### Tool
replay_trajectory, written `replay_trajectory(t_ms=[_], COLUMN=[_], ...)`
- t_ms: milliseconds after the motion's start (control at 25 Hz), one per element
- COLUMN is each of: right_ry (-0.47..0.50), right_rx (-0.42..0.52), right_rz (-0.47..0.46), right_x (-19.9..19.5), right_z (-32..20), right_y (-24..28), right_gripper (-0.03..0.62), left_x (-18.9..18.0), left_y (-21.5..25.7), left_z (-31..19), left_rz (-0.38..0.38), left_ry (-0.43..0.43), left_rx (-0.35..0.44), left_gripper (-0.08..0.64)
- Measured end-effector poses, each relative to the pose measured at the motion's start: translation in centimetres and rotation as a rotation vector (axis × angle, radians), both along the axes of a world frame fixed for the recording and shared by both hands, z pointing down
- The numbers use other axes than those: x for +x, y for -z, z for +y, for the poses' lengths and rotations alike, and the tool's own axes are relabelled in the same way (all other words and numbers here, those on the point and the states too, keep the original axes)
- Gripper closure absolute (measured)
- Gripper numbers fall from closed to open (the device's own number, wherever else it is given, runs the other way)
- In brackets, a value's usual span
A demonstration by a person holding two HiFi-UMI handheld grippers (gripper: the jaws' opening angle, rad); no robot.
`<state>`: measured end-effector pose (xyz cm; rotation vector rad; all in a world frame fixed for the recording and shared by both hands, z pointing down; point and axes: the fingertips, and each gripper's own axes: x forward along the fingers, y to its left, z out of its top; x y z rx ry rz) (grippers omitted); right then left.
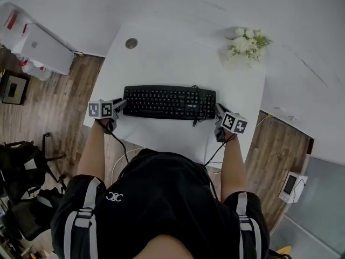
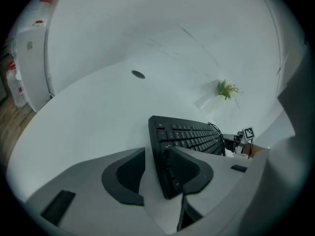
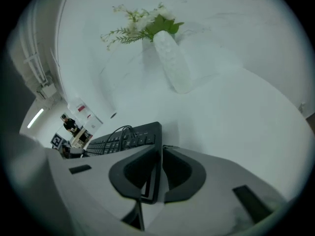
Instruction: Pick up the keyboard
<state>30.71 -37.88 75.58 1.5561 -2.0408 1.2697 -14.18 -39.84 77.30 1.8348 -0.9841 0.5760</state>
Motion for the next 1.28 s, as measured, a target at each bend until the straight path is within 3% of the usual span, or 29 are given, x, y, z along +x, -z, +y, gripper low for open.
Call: replay_trajectory(t_ms=[80, 280, 480, 800, 1080, 1280], right_ry=[-0.006, 0.018, 0.053, 0.049, 0.050, 0.009], right_rx=[-0.011, -0.050, -0.099, -0.145, -0.230, -0.273], right_rz=[-0.071, -0.151, -0.205, -0.352, -0.350, -0.453], right_x=[-0.3, -0.4, -0.1, -0.7, -0.8, -1.1], right_z=[0.0, -0.1, -0.2, -0.4, -0.4, -0.4], right_y=[0.1, -0.1, -0.7, -0.6, -1.0, -1.3], right_gripper=[0.567, 0.542, 0.485, 0.538, 0.523, 0.535], left_x=[0.1, 0.0, -0.2, 0.1, 0.7, 0.4], left_y=[-0.1, -0.2, -0.2, -0.4, -0.5, -0.5], left_z=[0.0, 0.1, 0.1, -0.5, -0.4, -0.4], left_rz=[0.004, 0.006, 0.069, 0.120, 0.220, 0.258], left_ry=[-0.050, -0.123, -0.088, -0.124, -0.067, -0.046], left_rx=[-0.019, -0.071, -0.129, -0.168, -0.177, -0.201], left_gripper=[0.394, 0.399, 0.400, 0.414, 0.458, 0.462])
